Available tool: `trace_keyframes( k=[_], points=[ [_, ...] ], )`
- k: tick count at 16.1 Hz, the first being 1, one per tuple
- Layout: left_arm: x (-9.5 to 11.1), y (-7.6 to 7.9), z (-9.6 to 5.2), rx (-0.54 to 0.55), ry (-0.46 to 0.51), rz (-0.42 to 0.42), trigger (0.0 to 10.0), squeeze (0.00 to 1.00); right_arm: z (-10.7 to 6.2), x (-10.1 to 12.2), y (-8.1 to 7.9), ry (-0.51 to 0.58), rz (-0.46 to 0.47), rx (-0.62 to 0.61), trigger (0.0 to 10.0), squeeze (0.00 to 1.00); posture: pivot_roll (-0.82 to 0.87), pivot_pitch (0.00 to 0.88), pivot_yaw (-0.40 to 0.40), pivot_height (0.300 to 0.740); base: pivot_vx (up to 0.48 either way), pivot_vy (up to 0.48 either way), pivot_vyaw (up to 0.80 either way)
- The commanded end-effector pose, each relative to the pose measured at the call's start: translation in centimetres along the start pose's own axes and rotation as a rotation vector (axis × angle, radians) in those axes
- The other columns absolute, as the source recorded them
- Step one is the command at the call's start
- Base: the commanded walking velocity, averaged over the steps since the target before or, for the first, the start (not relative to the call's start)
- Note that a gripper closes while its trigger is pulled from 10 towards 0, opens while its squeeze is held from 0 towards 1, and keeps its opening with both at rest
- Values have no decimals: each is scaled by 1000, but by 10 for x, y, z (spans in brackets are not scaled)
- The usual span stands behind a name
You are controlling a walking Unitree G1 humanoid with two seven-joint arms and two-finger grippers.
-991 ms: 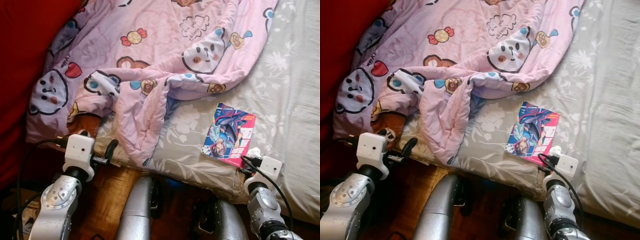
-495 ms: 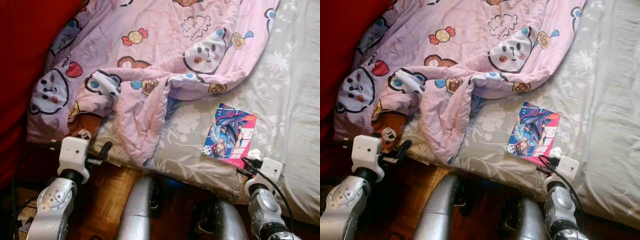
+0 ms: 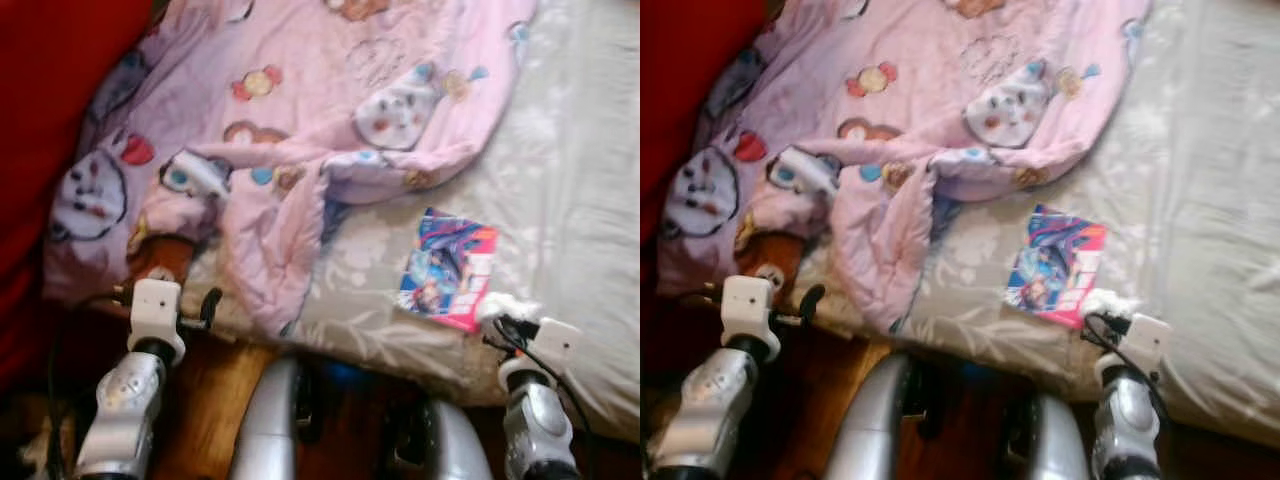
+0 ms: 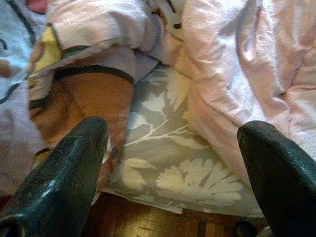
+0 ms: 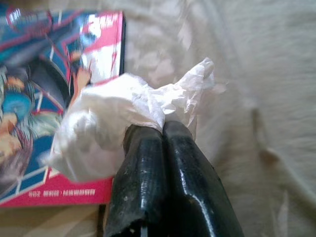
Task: Clean up the room
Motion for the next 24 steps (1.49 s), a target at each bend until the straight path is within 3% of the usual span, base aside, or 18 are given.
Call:
trace_keyframes(
  k=[1, 3, 4, 5, 9, 13, 16, 20, 24],
  points=[
    [-20, 1, -8, 2, -68, 12, 10000, 0, -11, -12, 13, -27, 18, -41, 0, 0, 165, 272, 50, 650, 0, 0, 0],
    [-35, 5, -1, 10, -102, -2, 10000, 0, -13, -11, 14, -14, 24, -31, 0, 0, 144, 204, 38, 650, 0, 0, 0],
    [-45, 5, -1, 19, -132, -7, 10000, 0, -15, -15, 17, -31, 22, -43, 6471, 0, 133, 174, 27, 650, 0, 0, 0],
    [-59, 5, -3, 32, -179, -10, 10000, 0, -19, -20, 23, -51, 13, -70, 10000, 0, 131, 159, 23, 650, 0, 0, 0],
    [-90, 9, -14, 52, -300, -42, 10000, 0, -20, -18, 31, -47, 26, -108, 10000, 0, 117, 89, 7, 650, 0, 0, 0],
    [-102, 17, -19, 61, -358, -76, 10000, 0, -18, -16, 31, -50, 15, -104, 10000, 0, 109, 59, -5, 650, 0, 0, 0],
    [-110, 29, -23, 20, -402, -83, 10000, 0, -26, -30, 40, -117, -2, -161, 10000, 0, 107, 49, 1, 679, 0, 0, 0],
    [-114, 34, -21, 14, -436, -112, 10000, 0, -39, -53, 47, -233, -27, -199, 10000, 0, 108, 30, 4, 714, 0, 0, 0],
    [-127, 41, -31, -17, -510, -102, 10000, 0, -52, -74, 52, -352, -72, -231, 10000, 0, 89, 8, 20, 740, 0, 0, 0]
  ],
)
Point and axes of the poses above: a point about 5 cm out from each wrist's last joint towards the gripper, its own z axis pointing out of the wrist towards the gripper, its own x axis along the axis of the wrist's last joint, y = z × x, the point moved 3 cm from there along z, pointing out of the wrist towards the gripper, and after that the axes turned 15 degrees about z, right-handed, at the moved point
